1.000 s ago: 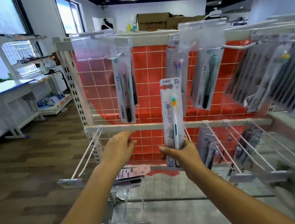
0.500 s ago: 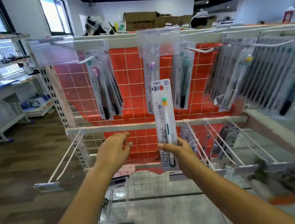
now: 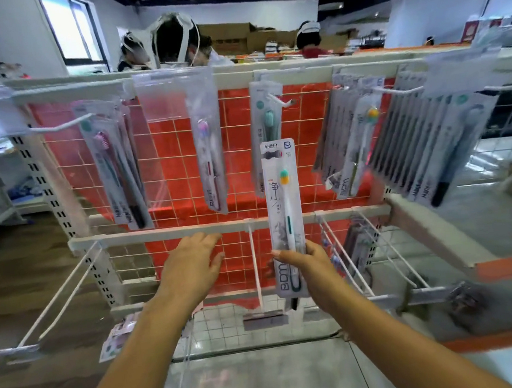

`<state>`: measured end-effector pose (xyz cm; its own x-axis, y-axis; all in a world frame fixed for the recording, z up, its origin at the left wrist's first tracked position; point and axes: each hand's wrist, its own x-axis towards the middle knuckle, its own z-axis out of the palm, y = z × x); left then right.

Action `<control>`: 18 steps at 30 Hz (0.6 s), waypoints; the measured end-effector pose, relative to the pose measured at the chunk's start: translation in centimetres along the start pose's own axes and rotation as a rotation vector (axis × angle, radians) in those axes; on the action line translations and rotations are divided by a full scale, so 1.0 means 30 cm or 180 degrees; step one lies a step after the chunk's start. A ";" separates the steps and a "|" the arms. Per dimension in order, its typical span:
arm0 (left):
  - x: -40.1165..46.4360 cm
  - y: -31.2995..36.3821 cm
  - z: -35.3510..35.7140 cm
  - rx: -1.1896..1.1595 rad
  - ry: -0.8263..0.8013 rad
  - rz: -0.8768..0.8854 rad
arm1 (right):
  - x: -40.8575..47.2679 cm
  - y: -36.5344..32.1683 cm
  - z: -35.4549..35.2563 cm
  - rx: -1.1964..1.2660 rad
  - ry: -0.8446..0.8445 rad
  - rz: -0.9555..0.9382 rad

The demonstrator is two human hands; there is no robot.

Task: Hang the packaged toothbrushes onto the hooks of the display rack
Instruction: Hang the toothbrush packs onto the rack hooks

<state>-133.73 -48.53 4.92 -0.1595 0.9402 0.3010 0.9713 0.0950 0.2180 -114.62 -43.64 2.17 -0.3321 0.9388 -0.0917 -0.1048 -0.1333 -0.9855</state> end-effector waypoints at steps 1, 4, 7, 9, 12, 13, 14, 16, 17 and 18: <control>0.009 0.018 0.009 0.0004 -0.0010 0.0008 | 0.001 0.000 -0.019 0.0005 0.0037 0.0024; 0.027 0.064 0.047 -0.0041 -0.0023 0.0102 | 0.004 0.010 -0.080 0.0058 0.0191 0.0063; 0.048 0.115 0.087 -0.0046 -0.0224 0.0199 | 0.008 0.023 -0.152 0.0142 0.0307 0.0092; 0.062 0.148 0.115 0.0015 -0.0372 0.0287 | 0.011 0.030 -0.201 0.0190 0.0358 0.0066; 0.078 0.186 0.156 -0.0075 -0.0398 0.0341 | 0.014 0.045 -0.272 0.0319 0.0411 0.0065; 0.083 0.198 0.169 -0.0119 -0.0416 0.0337 | 0.015 0.048 -0.293 0.0359 0.0448 0.0098; 0.086 0.211 0.183 -0.0160 -0.0453 0.0334 | 0.014 0.049 -0.313 0.0380 0.0469 0.0136; 0.090 0.240 0.205 -0.0238 -0.0516 0.0309 | 0.020 0.049 -0.346 0.0370 0.0530 0.0209; 0.093 0.256 0.214 -0.0264 -0.0545 0.0284 | 0.024 0.053 -0.367 0.0361 0.0575 0.0234; 0.096 0.271 0.224 -0.0268 -0.0566 0.0254 | 0.028 0.054 -0.389 0.0352 0.0606 0.0251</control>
<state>-125.11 -42.86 1.32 -0.0417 0.9873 0.1533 0.9603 -0.0028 0.2791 -104.13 -39.36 -1.16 -0.1615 0.9657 -0.2034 -0.1910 -0.2328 -0.9536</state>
